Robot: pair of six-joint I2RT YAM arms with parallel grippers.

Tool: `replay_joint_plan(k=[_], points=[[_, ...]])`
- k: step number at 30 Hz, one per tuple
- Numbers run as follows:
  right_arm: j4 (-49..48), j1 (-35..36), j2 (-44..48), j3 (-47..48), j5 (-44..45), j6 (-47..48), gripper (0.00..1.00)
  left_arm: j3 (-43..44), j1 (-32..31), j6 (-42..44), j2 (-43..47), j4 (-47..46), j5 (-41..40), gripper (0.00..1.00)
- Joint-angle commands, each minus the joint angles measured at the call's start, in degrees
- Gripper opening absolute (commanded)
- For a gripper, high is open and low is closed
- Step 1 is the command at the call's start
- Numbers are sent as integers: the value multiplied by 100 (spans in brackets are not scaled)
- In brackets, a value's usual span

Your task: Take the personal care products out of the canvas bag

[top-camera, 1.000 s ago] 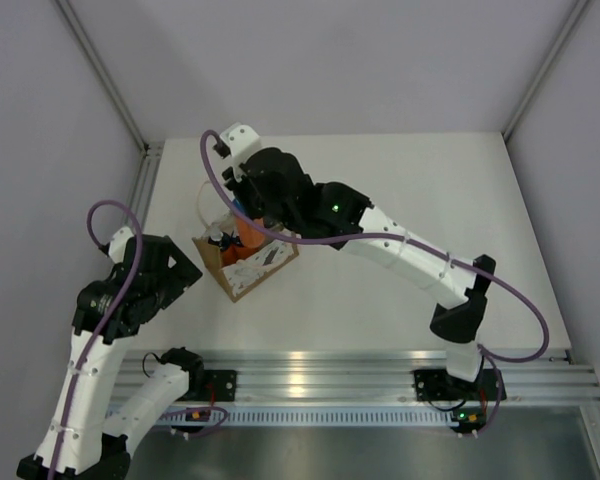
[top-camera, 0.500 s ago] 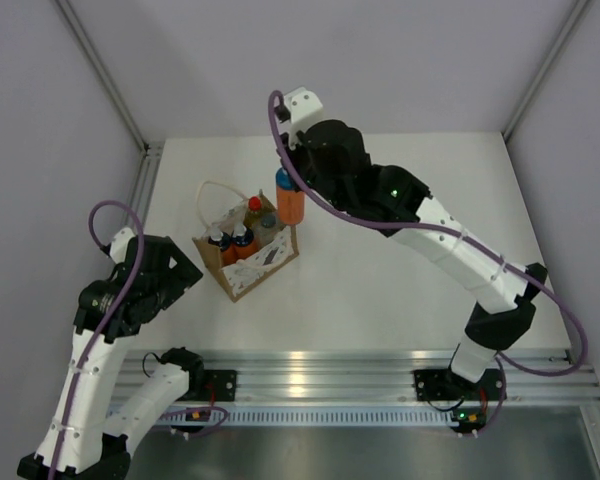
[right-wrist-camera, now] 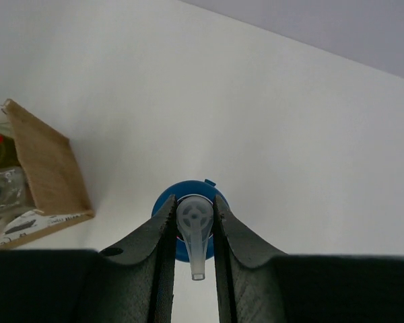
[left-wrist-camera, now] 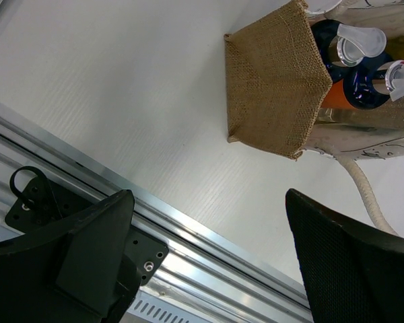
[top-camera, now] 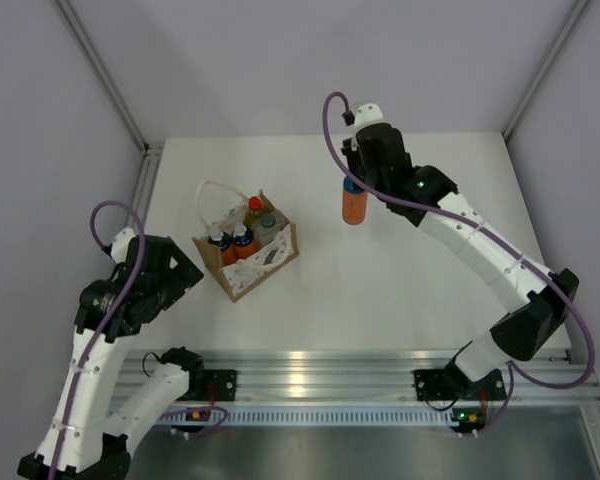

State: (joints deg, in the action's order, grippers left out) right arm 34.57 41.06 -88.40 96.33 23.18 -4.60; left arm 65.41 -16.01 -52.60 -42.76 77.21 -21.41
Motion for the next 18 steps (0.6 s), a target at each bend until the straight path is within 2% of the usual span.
replay_joint_plan(k=[1,8,18], points=[[-1302,-326,560,-377,-358,-242,0,-10,-7,4,31,128,40,98],[-1716,-827,491,-1160,-648,-445,0,7,-7,30,40,128,58,98],[-2665,-1082,341,-1995,-754,-437,0,7,-7,39,75,119,102,98]])
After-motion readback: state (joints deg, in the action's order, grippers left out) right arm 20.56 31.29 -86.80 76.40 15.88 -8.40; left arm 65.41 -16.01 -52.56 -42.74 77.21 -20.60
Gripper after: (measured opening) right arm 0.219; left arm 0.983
